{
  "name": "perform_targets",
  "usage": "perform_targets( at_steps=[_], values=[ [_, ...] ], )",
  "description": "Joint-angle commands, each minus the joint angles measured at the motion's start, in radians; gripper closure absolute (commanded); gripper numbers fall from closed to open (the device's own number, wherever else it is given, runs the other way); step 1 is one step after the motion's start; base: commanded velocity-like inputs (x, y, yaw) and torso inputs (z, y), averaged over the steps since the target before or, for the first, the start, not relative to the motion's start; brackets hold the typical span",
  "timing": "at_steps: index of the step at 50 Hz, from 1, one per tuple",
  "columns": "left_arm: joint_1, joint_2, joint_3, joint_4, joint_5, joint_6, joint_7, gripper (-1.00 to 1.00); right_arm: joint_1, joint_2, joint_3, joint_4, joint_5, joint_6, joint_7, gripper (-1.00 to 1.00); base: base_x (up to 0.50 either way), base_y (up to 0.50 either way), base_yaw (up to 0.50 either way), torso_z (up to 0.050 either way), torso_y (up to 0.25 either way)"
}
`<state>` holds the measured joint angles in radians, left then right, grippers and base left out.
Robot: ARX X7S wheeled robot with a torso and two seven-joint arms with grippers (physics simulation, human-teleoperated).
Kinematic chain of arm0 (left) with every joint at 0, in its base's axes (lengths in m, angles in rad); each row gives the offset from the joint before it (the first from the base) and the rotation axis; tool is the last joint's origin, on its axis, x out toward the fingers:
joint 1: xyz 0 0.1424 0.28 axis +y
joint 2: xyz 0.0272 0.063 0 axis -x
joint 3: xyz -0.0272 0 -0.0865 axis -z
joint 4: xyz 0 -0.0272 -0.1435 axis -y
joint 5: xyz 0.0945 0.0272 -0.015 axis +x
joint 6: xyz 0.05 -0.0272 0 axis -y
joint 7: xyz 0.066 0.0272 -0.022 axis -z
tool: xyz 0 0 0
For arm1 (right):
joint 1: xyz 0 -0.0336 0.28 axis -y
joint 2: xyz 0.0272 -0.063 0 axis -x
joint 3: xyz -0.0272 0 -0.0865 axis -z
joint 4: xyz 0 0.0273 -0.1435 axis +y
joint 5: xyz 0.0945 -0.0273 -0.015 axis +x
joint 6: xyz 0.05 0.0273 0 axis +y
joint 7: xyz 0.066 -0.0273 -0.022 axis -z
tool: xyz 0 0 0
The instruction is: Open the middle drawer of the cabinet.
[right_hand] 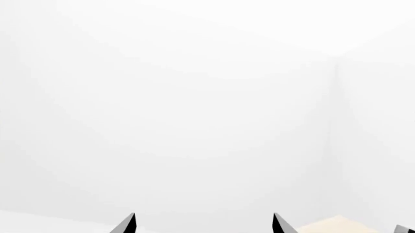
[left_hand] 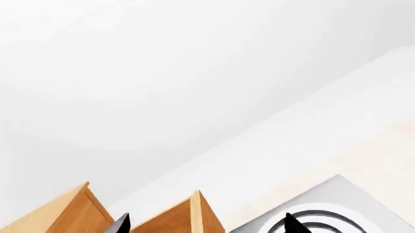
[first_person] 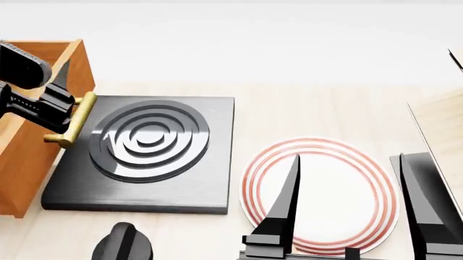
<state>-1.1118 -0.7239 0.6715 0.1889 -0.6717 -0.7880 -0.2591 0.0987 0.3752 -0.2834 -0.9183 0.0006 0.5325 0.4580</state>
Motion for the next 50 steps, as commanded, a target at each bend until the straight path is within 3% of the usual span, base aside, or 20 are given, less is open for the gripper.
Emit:
perform_targets(
  at_steps=[1, 11, 32, 50],
  values=[
    [-0.053, 0.037, -0.087, -0.081, -0.171, -0.142, 0.015, -1.0, -0.029, 0.008, -0.003, 0.071, 0.09, 0.007, -0.001, -1.0, 0.0, 0.0, 0.0, -0.01, 0.0],
    [-0.088, 0.073, -0.147, -0.17, -0.275, -0.215, 0.02, -1.0, -0.027, 0.01, -0.005, 0.073, 0.091, 0.008, 0.001, -1.0, 0.0, 0.0, 0.0, -0.001, 0.0],
    [-0.142, 0.126, -0.14, -0.327, -0.229, -0.214, -0.017, -1.0, -0.031, 0.016, -0.012, 0.076, 0.089, 0.001, 0.007, -1.0, 0.0, 0.0, 0.0, -0.001, 0.0],
    [-0.171, 0.17, -0.132, -0.523, -0.206, -0.183, 0.038, -1.0, -0.029, 0.018, -0.02, 0.085, 0.086, -0.002, 0.012, -1.0, 0.0, 0.0, 0.0, -0.002, 0.0]
  ],
)
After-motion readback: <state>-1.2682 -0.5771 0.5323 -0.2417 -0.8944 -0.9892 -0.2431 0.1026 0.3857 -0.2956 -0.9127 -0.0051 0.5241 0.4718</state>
